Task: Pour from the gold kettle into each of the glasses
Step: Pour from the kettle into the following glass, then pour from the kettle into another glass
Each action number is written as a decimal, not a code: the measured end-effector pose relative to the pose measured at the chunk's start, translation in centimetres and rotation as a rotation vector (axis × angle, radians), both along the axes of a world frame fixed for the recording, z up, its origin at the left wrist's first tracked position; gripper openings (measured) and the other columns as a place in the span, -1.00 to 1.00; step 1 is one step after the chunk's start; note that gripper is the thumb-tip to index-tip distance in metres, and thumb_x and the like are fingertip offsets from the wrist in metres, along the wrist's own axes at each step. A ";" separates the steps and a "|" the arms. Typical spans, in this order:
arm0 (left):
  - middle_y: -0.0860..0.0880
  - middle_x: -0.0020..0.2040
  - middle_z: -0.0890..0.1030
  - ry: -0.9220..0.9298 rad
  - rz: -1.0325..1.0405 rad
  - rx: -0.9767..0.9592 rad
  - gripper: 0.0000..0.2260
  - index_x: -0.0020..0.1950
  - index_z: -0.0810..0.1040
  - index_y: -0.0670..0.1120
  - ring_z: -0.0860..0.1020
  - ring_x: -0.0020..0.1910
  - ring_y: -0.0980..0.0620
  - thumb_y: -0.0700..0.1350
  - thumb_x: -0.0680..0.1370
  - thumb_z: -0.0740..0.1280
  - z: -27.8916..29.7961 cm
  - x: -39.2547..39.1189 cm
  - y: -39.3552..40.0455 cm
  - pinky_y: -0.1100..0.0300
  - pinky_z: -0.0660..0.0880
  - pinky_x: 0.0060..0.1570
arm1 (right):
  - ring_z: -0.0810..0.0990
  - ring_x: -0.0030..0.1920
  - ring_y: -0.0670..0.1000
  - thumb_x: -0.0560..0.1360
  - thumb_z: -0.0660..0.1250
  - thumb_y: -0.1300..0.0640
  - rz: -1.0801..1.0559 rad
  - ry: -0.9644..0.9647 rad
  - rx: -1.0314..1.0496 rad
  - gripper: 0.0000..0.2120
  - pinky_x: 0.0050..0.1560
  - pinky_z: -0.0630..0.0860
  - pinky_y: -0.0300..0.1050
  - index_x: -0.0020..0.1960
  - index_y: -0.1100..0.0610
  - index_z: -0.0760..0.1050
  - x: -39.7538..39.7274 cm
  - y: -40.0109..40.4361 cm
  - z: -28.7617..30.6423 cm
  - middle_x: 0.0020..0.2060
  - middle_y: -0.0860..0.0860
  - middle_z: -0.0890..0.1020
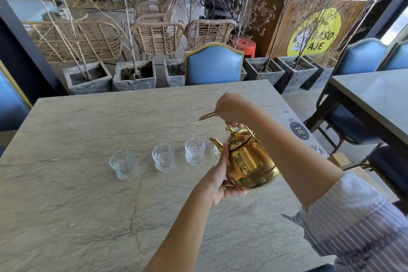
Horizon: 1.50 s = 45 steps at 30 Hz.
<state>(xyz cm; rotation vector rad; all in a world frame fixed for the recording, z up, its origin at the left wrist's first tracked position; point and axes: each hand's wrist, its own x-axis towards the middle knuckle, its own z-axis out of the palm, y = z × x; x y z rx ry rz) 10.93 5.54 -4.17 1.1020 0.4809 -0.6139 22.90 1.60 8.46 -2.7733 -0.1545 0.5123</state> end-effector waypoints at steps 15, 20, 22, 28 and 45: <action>-0.17 -0.02 0.69 0.047 0.021 0.096 -0.30 0.08 0.62 -0.13 0.69 -0.05 -0.11 0.47 0.36 0.27 -2.2 -0.2 1.4 -0.11 0.67 0.01 | 0.66 -0.12 0.18 0.50 0.10 0.31 0.062 -0.154 0.107 -0.68 -0.05 0.66 0.09 0.04 0.31 0.61 -1.6 -1.5 -3.4 -0.06 0.20 0.67; -0.21 0.07 0.69 0.071 0.111 0.103 -0.05 0.22 0.58 -0.20 0.68 0.03 -0.16 0.49 0.11 0.40 -3.3 -0.5 2.2 -0.08 0.70 -0.20 | 0.62 -0.17 0.15 0.53 0.15 0.21 0.062 -0.230 0.171 -0.71 -0.24 0.53 -0.07 0.02 0.18 0.65 -2.6 -2.1 -5.3 -0.10 0.15 0.69; -0.22 0.11 0.67 0.078 0.175 0.091 0.01 0.27 0.53 -0.22 0.68 0.04 -0.19 0.50 0.09 0.46 -4.1 -0.6 2.6 -0.13 0.69 -0.19 | 0.62 -0.15 0.14 0.54 0.14 0.20 0.067 -0.277 0.230 -0.70 -0.20 0.53 -0.05 0.01 0.18 0.65 -3.4 -2.2 -6.1 -0.08 0.14 0.70; -0.21 0.08 0.68 0.074 0.222 0.153 -0.03 0.25 0.49 -0.21 0.70 -0.01 -0.15 0.44 0.08 0.53 -5.2 -1.1 4.2 -0.15 0.69 -0.21 | 0.40 -0.52 -0.09 0.58 0.14 0.19 0.021 -0.351 0.345 -0.71 -0.50 0.26 -0.21 -0.03 0.26 0.63 -5.7 -2.6 -7.9 -0.30 0.11 0.66; -0.20 0.07 0.67 0.096 0.244 0.194 -0.19 0.23 0.46 -0.21 0.69 0.00 -0.15 0.39 0.28 0.48 -5.2 -3.5 8.4 -0.25 0.66 -0.10 | 0.47 -0.45 -0.04 0.59 0.19 0.20 0.152 -0.267 0.443 -0.72 -0.45 0.33 -0.22 -0.03 0.31 0.64 -6.6 1.6 -6.7 -0.31 0.10 0.64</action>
